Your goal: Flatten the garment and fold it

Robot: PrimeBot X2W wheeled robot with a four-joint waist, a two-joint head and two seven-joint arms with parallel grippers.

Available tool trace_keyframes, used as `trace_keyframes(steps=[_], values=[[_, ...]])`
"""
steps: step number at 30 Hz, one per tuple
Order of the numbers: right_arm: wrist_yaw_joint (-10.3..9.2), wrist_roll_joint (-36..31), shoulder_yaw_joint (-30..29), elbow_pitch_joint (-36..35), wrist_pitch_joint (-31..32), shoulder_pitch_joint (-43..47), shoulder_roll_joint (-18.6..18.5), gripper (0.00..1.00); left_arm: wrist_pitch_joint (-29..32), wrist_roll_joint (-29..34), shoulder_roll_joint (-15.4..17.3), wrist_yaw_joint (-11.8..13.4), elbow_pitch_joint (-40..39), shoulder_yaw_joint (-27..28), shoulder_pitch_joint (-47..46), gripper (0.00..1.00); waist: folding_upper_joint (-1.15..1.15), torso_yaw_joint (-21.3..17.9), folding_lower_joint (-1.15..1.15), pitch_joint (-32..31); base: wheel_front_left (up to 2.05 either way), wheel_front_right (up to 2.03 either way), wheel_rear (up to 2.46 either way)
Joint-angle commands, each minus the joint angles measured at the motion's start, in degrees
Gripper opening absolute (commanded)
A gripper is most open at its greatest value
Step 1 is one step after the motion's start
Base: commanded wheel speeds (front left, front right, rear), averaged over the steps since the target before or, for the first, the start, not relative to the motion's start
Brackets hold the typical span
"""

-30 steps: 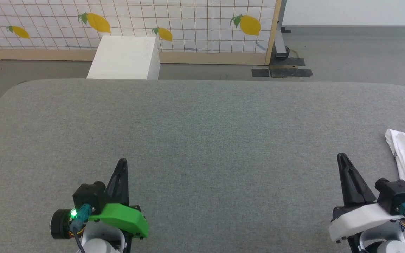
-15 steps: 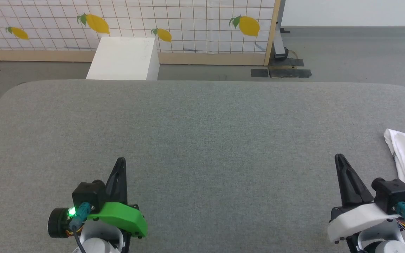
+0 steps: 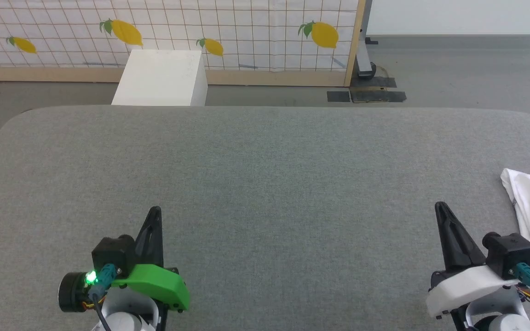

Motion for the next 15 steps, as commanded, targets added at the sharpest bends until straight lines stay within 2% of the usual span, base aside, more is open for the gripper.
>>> trace_keyframes(steps=[1, 15], values=[[-0.04, -0.51, 0.18, -0.35, 0.29, -0.56, 0.15, 0.0, 0.29, 1.11, -0.22, 0.41, -0.41, 0.22, 0.91, 0.0, 0.0, -0.02, 0.0, -0.01, 0.0, 0.0, 0.0], [-0.06, -1.42, 0.66, -0.47, 1.29, -0.76, 0.23, 0.0, 2.32, 2.75, -0.29, 0.55, -2.22, 0.99, 1.47, 0.0, 0.0, -0.25, 0.0, -0.19, 0.0, 0.0, 0.0]])
